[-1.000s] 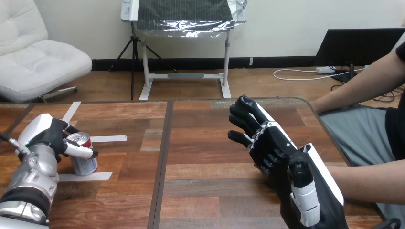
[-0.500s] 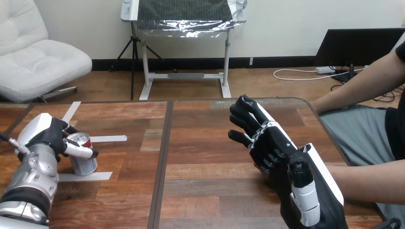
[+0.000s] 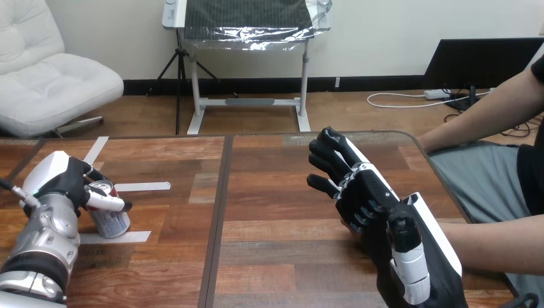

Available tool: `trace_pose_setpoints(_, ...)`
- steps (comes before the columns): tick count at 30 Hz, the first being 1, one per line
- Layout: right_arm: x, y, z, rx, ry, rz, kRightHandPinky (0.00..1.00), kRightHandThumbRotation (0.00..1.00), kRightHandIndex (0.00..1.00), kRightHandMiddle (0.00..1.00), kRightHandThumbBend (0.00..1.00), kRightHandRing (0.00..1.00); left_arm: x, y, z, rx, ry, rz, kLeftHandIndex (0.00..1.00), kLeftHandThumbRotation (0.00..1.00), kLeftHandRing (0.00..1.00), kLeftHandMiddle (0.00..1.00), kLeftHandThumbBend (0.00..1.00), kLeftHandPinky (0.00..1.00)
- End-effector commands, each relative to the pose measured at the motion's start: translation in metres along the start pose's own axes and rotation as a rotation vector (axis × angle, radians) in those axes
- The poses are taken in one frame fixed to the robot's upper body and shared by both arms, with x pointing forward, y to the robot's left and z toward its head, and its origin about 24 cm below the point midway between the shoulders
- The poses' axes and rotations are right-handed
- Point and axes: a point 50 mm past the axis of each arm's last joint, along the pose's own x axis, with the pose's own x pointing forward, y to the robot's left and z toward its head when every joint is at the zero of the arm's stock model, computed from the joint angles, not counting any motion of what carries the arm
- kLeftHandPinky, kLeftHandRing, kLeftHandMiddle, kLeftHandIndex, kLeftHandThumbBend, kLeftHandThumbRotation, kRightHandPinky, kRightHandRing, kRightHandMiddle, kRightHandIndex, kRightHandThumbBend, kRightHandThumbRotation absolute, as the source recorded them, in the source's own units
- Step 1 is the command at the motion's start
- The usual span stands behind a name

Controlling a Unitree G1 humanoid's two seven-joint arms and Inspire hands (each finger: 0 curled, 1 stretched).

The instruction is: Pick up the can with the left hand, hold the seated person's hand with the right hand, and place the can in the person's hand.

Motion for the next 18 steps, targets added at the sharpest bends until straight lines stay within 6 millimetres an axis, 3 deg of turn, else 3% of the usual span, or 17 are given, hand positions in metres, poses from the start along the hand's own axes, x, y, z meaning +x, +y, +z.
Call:
trace_pose_setpoints(1,0.0106,-0.0017,0.0143,-0.019,-0.102,0.001,0.92,1.0,0.96,0.95,0.76,0.96,0.0019,0.0107,0.0149,-0.008,-0.061,0.056,0.5,0.0,0.48,0.53,0.7,0.4)
trace_pose_setpoints(18,0.0103,-0.0036,0.0143,-0.021,-0.097,-0.002,0.91,1.0,0.96,0.95,0.77,0.97,0.0016,0.0101,0.0148,-0.02,-0.066,0.069,0.48,0.0,0.44,0.49,0.75,0.37)
